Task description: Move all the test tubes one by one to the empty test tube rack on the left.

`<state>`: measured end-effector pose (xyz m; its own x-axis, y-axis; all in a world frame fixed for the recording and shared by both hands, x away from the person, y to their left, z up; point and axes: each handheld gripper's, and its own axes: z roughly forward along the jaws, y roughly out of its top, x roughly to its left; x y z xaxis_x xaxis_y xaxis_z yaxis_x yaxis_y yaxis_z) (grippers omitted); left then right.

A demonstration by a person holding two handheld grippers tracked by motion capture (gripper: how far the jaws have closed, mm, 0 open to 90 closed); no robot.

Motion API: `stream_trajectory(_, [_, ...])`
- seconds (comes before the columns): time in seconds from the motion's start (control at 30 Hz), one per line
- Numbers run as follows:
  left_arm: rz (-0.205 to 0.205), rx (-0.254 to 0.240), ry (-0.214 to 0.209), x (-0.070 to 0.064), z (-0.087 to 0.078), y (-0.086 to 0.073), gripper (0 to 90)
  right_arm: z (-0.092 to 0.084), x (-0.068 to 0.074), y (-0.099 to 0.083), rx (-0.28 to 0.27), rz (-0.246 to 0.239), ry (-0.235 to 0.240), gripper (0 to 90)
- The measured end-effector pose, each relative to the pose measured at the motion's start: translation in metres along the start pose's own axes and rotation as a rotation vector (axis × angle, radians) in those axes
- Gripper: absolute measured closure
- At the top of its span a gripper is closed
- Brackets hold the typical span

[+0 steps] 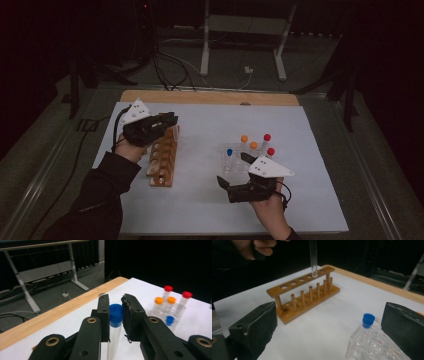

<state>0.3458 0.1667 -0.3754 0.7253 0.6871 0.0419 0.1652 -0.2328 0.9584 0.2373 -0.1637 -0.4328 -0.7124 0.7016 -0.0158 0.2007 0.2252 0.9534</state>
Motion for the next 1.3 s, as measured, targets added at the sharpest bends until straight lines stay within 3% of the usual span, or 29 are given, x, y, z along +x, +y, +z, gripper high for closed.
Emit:
stream_trajectory(0.27, [-0.027, -0.01, 0.075, 0.028, 0.005, 0.002, 77.6, -0.001, 0.002, 0.001, -0.008, -0.031, 0.005, 0.3])
stream_trajectory(0.63, [-0.065, -0.027, 0.166, 0.058, 0.015, 0.002, 77.7, -0.003, 0.001, 0.001, -0.025, -0.031, -0.01, 0.4])
stream_trajectory(0.8, [-0.078, -0.019, 0.197, 0.066, 0.023, -0.007, 77.6, -0.003, 0.001, 0.0, -0.019, -0.034, -0.007, 0.4])
stream_trajectory(0.87, [-0.103, -0.021, 0.196, 0.07, 0.026, -0.012, 77.7, -0.003, 0.002, 0.0, -0.022, -0.039, -0.012, 0.4])
stream_trajectory(0.93, [-0.075, -0.006, 0.235, 0.069, 0.029, -0.017, 77.7, -0.004, 0.002, 0.001, -0.026, -0.042, -0.015, 0.4])
stream_trajectory(1.3, [-0.108, 0.041, 0.236, 0.073, 0.04, -0.044, 77.6, -0.004, 0.0, -0.001, -0.043, -0.047, -0.002, 0.3])
